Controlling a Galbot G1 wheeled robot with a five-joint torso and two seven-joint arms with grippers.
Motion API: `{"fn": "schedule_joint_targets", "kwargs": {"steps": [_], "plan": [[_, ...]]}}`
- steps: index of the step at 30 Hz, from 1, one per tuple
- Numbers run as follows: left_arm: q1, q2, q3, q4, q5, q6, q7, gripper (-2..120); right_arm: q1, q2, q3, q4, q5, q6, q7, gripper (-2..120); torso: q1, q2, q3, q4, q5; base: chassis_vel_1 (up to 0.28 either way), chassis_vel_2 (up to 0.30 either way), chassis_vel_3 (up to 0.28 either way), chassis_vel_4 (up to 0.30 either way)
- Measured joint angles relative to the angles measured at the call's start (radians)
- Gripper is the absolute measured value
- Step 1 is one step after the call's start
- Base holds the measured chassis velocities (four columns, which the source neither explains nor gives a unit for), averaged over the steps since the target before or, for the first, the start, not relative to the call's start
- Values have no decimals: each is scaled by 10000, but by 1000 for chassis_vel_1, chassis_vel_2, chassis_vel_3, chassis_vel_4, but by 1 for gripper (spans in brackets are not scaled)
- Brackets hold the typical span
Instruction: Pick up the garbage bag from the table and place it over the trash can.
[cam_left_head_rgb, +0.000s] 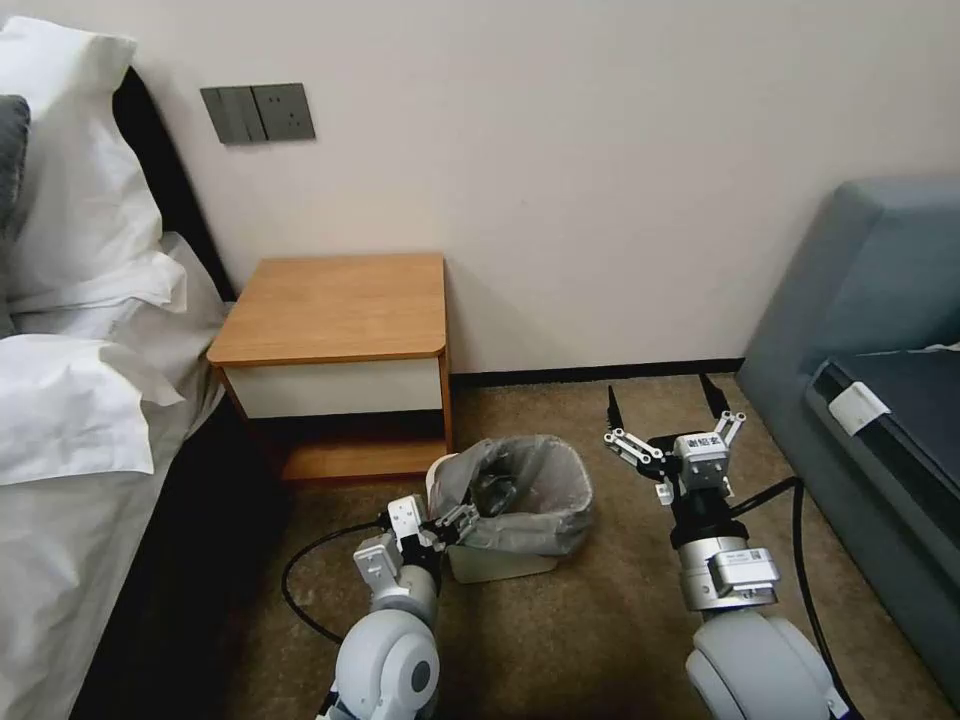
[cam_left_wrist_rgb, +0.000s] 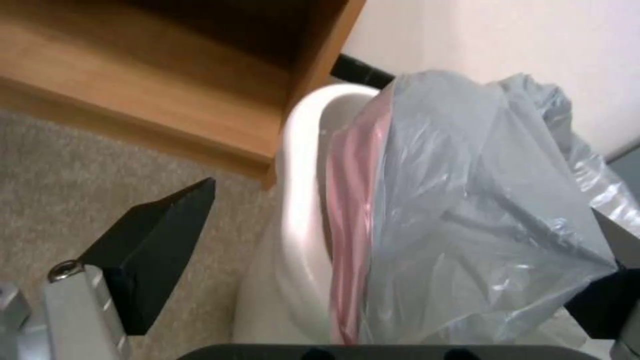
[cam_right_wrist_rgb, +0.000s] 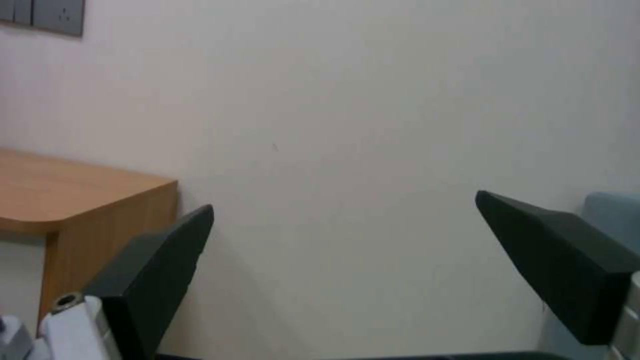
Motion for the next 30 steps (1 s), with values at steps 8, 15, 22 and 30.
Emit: {"fn": "schedule_joint_targets", "kwargs": {"steps": [8,15,22,30], "plan": [[54,37,-27,-343,-47,-121,284,100,-12,87,-26,55,-44,14,-39,100,0,0,0,0,0,0,0,0,0],[-124,160,-881,-1288,-787,-1168,1910,100,-14,200,-62,111,-98,44,-98,100,0,0,0,0,0,0,0,0,0],[-228,280,-1882,-1921,-1464,-1361,2576,100,-134,335,-84,255,-215,123,-156,100,0,0,0,0,-2,0,0,0,0],[183,329,-3155,-3010,-1832,-1731,3879,100,-490,571,105,816,-261,506,-435,100,0,0,0,1,-1,0,0,0,0]]}}
